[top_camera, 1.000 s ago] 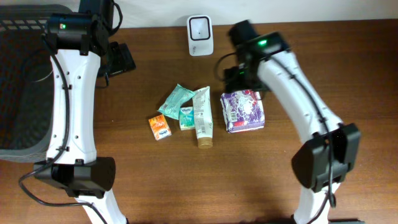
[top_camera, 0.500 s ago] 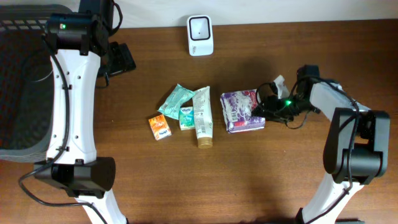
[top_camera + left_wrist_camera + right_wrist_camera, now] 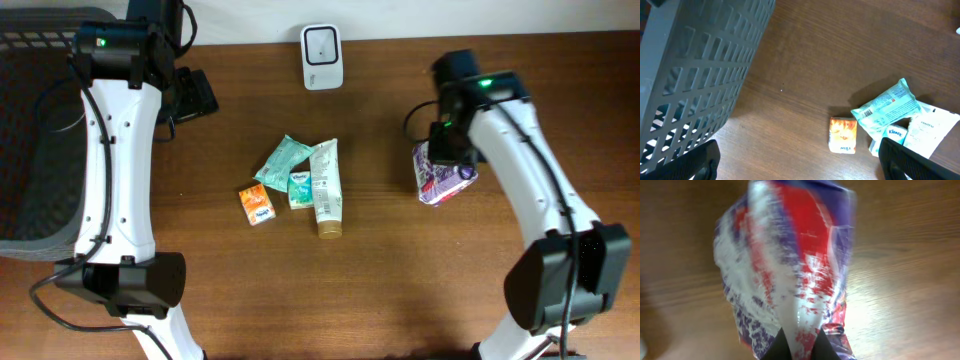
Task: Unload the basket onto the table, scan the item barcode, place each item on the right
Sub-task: 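Lift the diaper pack with the right gripper and hold it over the scanner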
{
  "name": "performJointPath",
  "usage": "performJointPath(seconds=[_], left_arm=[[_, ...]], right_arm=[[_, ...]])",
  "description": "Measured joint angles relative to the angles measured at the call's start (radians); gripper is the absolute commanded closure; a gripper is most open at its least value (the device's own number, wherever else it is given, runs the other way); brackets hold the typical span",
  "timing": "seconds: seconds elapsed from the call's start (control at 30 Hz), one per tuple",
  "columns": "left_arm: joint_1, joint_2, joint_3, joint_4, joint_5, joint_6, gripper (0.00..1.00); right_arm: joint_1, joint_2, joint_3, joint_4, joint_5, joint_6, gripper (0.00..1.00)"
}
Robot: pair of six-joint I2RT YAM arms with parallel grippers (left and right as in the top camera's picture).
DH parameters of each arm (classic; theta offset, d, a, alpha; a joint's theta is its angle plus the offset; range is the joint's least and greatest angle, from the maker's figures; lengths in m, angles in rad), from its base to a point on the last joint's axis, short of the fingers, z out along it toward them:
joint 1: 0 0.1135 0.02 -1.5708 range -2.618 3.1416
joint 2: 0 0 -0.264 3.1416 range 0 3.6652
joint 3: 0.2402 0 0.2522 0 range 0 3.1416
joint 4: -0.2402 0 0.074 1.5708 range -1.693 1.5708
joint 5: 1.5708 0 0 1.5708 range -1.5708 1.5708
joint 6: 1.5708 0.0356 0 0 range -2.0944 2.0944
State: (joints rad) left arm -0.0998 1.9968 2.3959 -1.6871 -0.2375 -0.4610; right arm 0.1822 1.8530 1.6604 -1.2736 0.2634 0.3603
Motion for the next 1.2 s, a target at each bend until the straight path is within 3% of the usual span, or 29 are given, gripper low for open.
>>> performJointPath(seconds=[0.07, 0.1, 0.17, 0.2, 0.27, 0.37, 0.47, 0.53, 0.63, 0.83, 0.9, 1.13, 1.2], left_arm=[[0.0, 0.0, 0.0, 0.0, 0.0, 0.0, 0.01], [0.0, 0.0, 0.0, 0.0, 0.0, 0.0, 0.01], [0.0, 0.0, 0.0, 0.0, 0.0, 0.0, 0.01], [0.0, 0.0, 0.0, 0.0, 0.0, 0.0, 0.01], [0.0, 0.0, 0.0, 0.0, 0.0, 0.0, 0.01], [0.0, 0.0, 0.0, 0.0, 0.0, 0.0, 0.01], [0.0, 0.0, 0.0, 0.0, 0.0, 0.0, 0.01], [0.0, 0.0, 0.0, 0.0, 0.0, 0.0, 0.01], [0.0, 0.0, 0.0, 0.0, 0.0, 0.0, 0.01], [0.0, 0.0, 0.0, 0.002, 0.0, 0.0, 0.01], [0.0, 0.0, 0.0, -0.001, 0.0, 0.0, 0.01], [0.0, 0.0, 0.0, 0.0, 0.0, 0.0, 0.01], [0.0, 0.0, 0.0, 0.0, 0.0, 0.0, 0.01]], right_arm=[[0.073, 0.033, -0.061, 0.061, 0.113, 0.041, 0.92], [0.101, 0.053, -0.082, 0.079, 0.131, 0.053, 0.72], [0.187, 0.09, -0.101, 0.114, 0.129, 0.067, 0.2], [0.232, 0.09, -0.093, 0.12, 0.093, 0.073, 0.09], [0.298, 0.091, -0.048, 0.121, 0.007, 0.068, 0.01], [0.332, 0.101, 0.165, 0.047, -0.105, 0.023, 0.01], [0.27, 0.095, 0.279, -0.04, -0.123, -0.006, 0.01], [0.127, 0.095, 0.271, -0.09, -0.142, -0.034, 0.01], [-0.07, 0.093, 0.18, -0.069, -0.36, -0.193, 0.01], [-0.204, 0.095, -0.224, 0.404, -0.806, -0.269, 0.11], [-0.198, 0.095, -0.354, 0.592, -0.904, -0.238, 0.22], [-0.155, 0.095, -0.457, 0.719, -0.961, -0.129, 0.29], [-0.133, 0.095, -0.463, 0.721, -0.938, -0.124, 0.39]])
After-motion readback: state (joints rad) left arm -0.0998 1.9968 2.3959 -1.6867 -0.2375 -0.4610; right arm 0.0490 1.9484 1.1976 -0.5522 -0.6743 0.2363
